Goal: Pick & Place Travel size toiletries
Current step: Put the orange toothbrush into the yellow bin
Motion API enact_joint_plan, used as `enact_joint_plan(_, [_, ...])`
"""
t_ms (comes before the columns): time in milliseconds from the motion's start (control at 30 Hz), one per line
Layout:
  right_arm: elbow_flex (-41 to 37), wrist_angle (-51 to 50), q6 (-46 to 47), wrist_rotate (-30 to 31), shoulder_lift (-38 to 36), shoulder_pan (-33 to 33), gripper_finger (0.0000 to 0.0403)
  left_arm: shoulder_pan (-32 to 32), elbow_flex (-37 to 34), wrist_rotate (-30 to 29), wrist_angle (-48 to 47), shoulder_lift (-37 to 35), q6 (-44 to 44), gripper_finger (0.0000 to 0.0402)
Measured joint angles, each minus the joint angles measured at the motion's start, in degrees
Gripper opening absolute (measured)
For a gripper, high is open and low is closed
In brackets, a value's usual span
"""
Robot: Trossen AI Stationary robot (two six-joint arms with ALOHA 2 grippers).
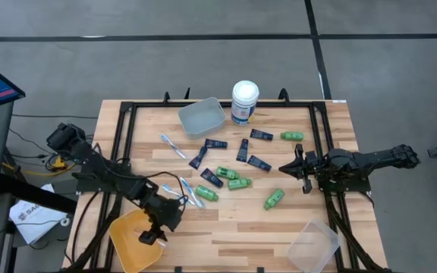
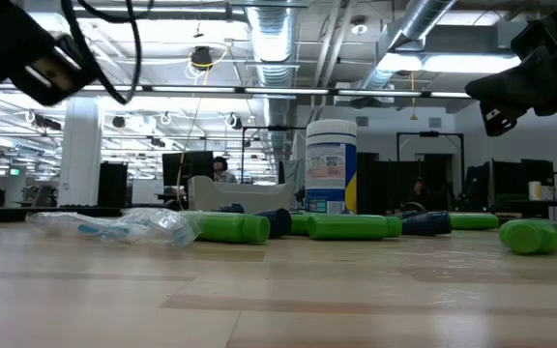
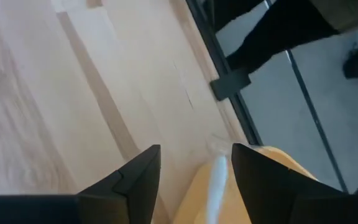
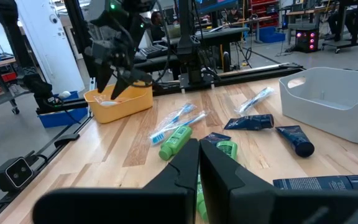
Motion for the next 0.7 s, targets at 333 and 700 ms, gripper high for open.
enact_joint_plan(333, [0.0, 0.02, 0.01, -0.02, 0.0, 0.0, 0.0006, 3.92, -0.09, 5.16, 1.88, 7.7, 2.08, 0.0186])
enact_joint_plan(700, [0.01, -0.02, 0.01, -0.02, 0.0, 0.0, 0.0006, 3.36, -0.03, 12.81, 1.84, 7.71, 2.08, 0.0136])
